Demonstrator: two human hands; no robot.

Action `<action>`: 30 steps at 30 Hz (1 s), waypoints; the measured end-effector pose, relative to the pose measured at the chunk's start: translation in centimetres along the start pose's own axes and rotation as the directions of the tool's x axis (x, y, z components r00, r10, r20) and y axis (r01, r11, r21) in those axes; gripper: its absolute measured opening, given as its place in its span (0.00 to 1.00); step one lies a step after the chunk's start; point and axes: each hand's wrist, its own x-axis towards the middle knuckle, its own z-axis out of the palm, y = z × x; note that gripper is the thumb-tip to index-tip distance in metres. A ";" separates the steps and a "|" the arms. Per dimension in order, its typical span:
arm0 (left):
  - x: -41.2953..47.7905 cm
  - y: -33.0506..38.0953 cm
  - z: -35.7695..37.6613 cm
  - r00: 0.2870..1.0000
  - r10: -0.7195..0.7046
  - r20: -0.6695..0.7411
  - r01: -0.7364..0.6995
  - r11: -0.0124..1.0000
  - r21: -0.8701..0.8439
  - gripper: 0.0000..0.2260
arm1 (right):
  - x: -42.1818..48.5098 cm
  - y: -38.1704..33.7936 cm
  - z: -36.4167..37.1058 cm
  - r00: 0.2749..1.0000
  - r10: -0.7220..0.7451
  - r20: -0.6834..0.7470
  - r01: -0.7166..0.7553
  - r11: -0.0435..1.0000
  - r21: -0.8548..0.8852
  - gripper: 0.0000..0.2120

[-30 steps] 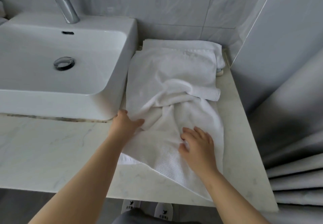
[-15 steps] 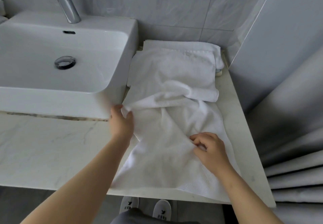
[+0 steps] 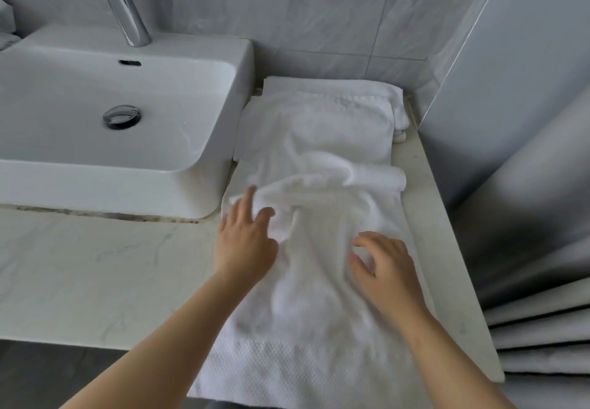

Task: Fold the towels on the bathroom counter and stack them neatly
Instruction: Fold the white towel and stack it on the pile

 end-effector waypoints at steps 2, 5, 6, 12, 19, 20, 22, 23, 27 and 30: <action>-0.4 0.5 0.8 0.987 0.130 0.097 -0.128 0.991 -0.031 0.20 | -0.1 -0.3 0.5 0.993 -0.007 0.117 0.019 0.995 -0.102 0.15; -0.7 0.2 1.1 0.987 0.095 0.127 -0.102 0.994 0.049 0.18 | -0.1 -0.9 0.3 0.994 0.054 0.099 -0.049 0.998 -0.049 0.14; -0.6 0.1 1.0 0.994 0.050 0.096 -0.055 0.997 0.048 0.19 | 0.0 -0.9 0.2 0.999 0.033 0.036 -0.031 0.998 -0.056 0.14; -0.2 0.0 1.4 0.994 0.105 0.027 -0.105 0.994 -0.009 0.17 | 0.4 -0.8 0.6 0.988 0.041 0.146 -0.001 0.965 -0.264 0.17; 0.1 -0.6 1.2 0.996 0.054 0.066 -0.062 0.989 0.135 0.21 | 0.1 -0.2 0.2 0.966 0.097 0.239 -0.042 0.973 -0.227 0.18; 0.0 -0.7 1.4 0.989 0.076 0.128 -0.095 0.984 0.149 0.23 | -0.1 -0.1 0.3 0.962 0.101 0.252 -0.042 0.972 -0.230 0.19; -0.2 -1.3 2.0 0.961 0.080 0.266 -0.128 0.977 0.170 0.30 | -0.5 0.2 0.4 0.954 0.102 0.281 -0.034 0.972 -0.234 0.21; -0.3 -1.7 2.4 0.950 0.072 0.305 -0.131 0.975 0.177 0.34 | -0.8 0.4 0.4 0.951 0.093 0.295 -0.028 0.975 -0.219 0.22; -1.0 -2.9 2.8 0.957 0.115 0.268 -0.139 0.987 0.074 0.42 | -1.4 1.0 0.5 0.953 0.074 0.292 -0.021 0.984 -0.179 0.22; -2.3 -3.2 2.5 0.998 0.065 0.015 -0.065 0.998 -0.012 0.34 | -2.2 1.1 0.7 0.989 0.094 0.111 -0.073 0.981 -0.178 0.18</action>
